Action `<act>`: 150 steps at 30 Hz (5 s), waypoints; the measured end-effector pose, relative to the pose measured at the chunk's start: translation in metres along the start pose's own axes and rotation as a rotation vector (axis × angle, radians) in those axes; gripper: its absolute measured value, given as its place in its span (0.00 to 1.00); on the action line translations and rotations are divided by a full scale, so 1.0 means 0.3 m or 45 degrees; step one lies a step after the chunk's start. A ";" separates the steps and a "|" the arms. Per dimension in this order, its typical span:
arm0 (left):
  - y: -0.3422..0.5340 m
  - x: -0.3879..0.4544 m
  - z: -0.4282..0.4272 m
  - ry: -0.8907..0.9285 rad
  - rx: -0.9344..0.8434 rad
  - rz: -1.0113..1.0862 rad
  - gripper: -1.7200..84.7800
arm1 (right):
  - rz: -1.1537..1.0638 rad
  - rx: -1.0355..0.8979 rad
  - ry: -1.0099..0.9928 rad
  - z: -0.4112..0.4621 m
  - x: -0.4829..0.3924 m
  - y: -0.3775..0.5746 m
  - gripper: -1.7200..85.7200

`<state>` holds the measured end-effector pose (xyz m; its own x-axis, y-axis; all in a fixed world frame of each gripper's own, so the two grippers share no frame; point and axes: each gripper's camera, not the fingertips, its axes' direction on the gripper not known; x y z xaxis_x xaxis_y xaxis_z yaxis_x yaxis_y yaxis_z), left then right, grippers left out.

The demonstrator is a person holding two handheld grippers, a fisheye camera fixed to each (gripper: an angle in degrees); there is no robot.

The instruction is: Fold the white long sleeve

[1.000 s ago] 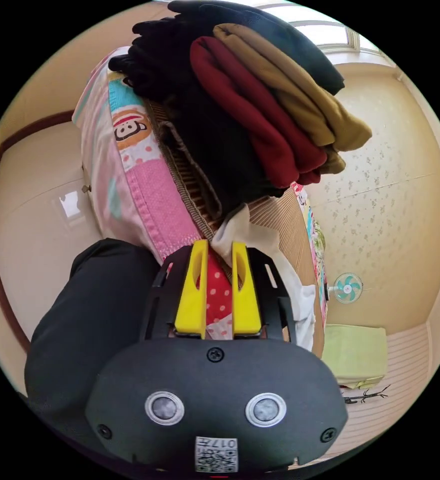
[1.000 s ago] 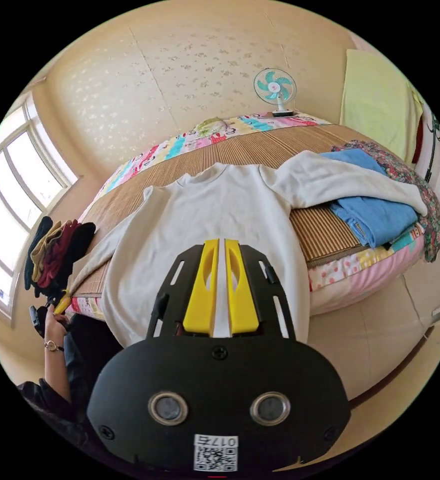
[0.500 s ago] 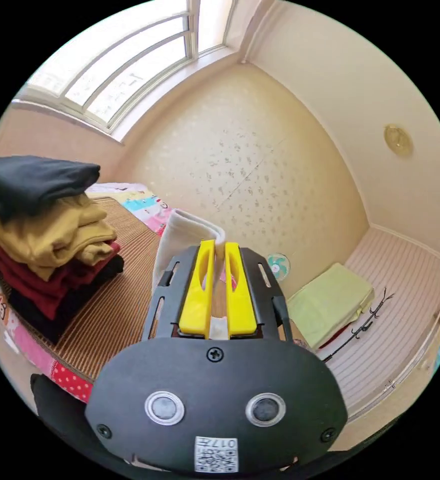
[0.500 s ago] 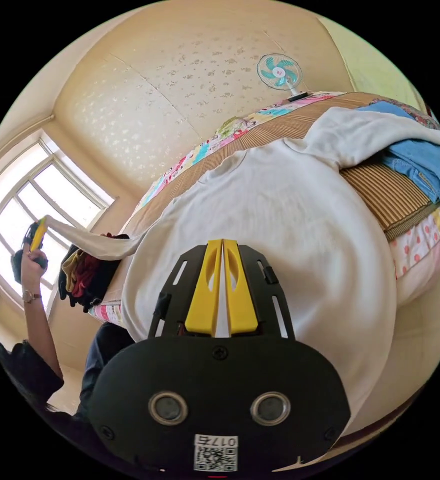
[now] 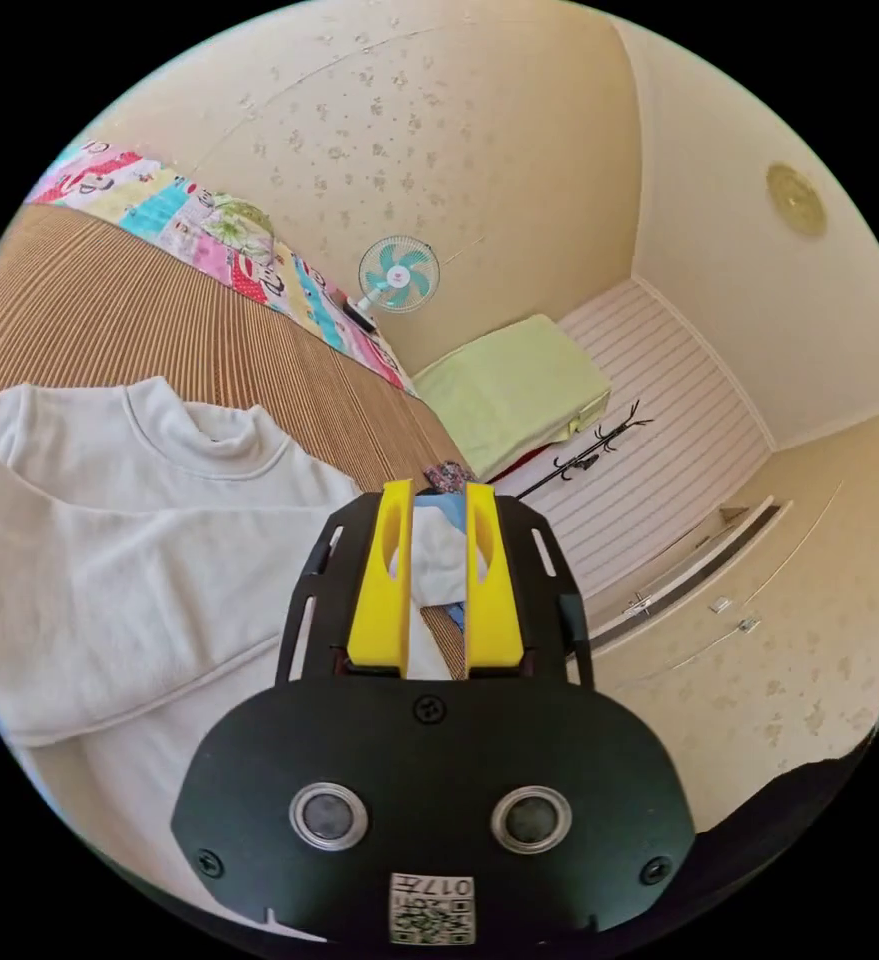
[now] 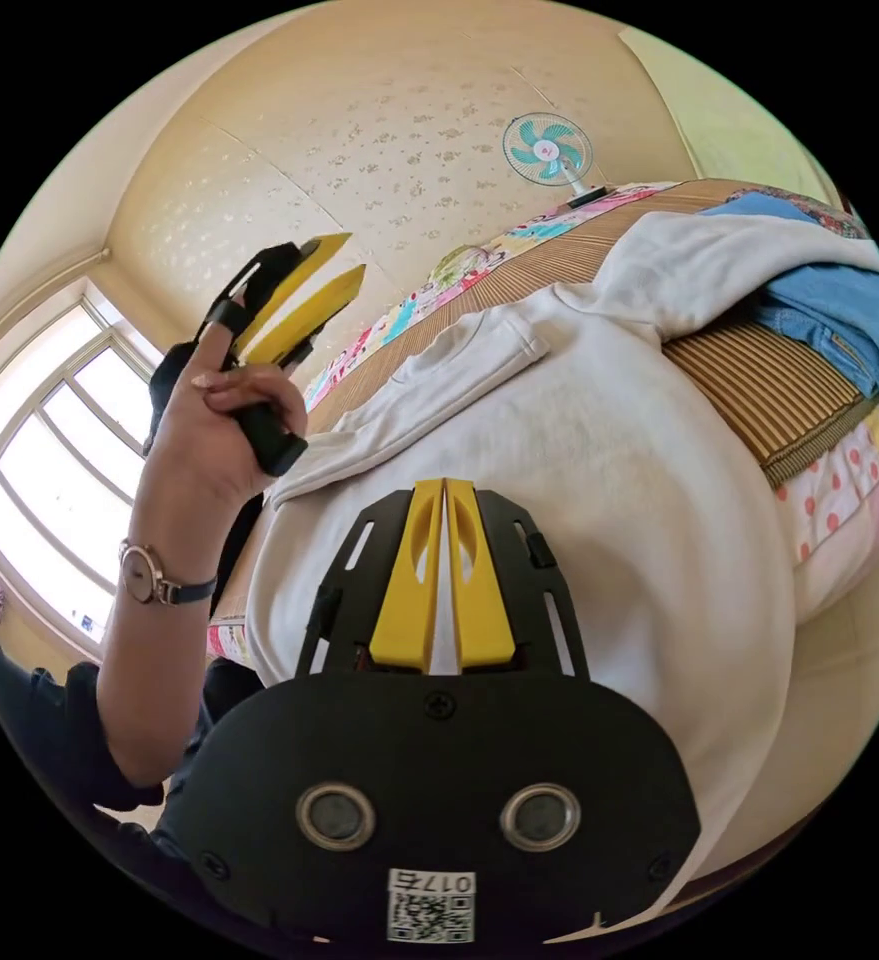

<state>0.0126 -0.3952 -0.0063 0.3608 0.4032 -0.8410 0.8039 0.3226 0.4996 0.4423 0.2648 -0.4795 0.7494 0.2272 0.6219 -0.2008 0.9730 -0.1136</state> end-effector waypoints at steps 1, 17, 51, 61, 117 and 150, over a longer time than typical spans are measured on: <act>0.009 -0.056 -0.075 0.056 0.046 -0.076 0.13 | 0.006 0.001 -0.006 -0.001 0.006 -0.002 0.03; 0.292 -0.509 -0.555 -0.133 0.246 -0.205 0.10 | 0.063 -0.005 -0.021 -0.050 0.089 -0.054 0.03; 0.392 -0.410 -0.455 -0.536 0.268 0.152 0.09 | -0.043 0.640 0.553 -0.353 0.109 -0.977 0.06; 0.368 -0.445 -0.561 -0.487 0.403 -0.003 0.12 | -0.449 -0.369 0.120 0.775 -0.431 -0.330 0.09; 0.518 -0.196 -1.109 -0.150 -0.508 -0.222 0.07 | 0.531 -0.162 -0.432 -0.268 0.640 -0.013 0.07; 0.090 -0.321 -1.014 -1.017 -0.045 -0.073 0.13 | -0.389 -0.329 0.786 0.436 -0.303 -0.124 0.03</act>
<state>-0.1443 -0.1650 0.1515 0.5596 -0.3454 -0.7534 0.8208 0.3569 0.4461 0.2991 0.2028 -0.4303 0.9822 -0.1490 0.1141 0.1722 0.9575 -0.2316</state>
